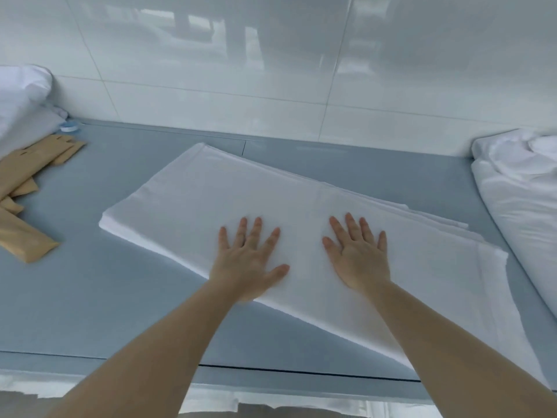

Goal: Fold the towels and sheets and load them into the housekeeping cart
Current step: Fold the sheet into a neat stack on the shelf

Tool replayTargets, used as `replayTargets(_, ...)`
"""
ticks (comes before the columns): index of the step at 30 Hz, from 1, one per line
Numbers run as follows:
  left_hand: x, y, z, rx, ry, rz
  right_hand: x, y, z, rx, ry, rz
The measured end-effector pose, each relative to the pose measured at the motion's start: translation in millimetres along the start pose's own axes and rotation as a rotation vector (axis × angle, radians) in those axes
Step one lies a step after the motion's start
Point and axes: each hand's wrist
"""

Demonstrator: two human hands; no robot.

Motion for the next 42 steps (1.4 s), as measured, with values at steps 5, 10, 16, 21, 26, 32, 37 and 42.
replayTargets(5, -32, 19, -7, -0.097, -0.130, -0.022, -13, -13, 30, -0.015, -0.089, 0.013)
replayTargets(10, 24, 30, -18, -0.082, 0.148, 0.070, 31, 12, -8, -0.027, 0.179, 0.109)
replayTargets(16, 114, 3, -18, 0.090, 0.440, 0.256, 58, 18, -33, -0.069, 0.335, 0.070)
replayTargets(21, 109, -7, -7, 0.158, 0.375, 0.134, 58, 16, -19, -0.087, 0.262, 0.061)
replayTargets(26, 84, -7, 2, 0.097, 0.214, 0.073, 56, 10, 22, -0.087, 0.108, 0.039)
replayTargets(32, 46, -5, 1, 0.007, -0.046, -0.008, 39, -5, 77, -0.065, -0.127, -0.013)
replayTargets(37, 11, 3, -12, -0.045, -0.278, -0.092, 4, -20, 114, -0.020, -0.358, -0.079)
replayTargets(42, -11, 10, -30, -0.041, -0.411, -0.154, -24, -23, 123, -0.014, -0.493, -0.124)
Point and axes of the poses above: each hand's wrist, its own z-axis away from the middle knuckle, its own y-axis out of the back of the hand, x = y × z, and after that the axes turned 14 degrees about -y, right-handed
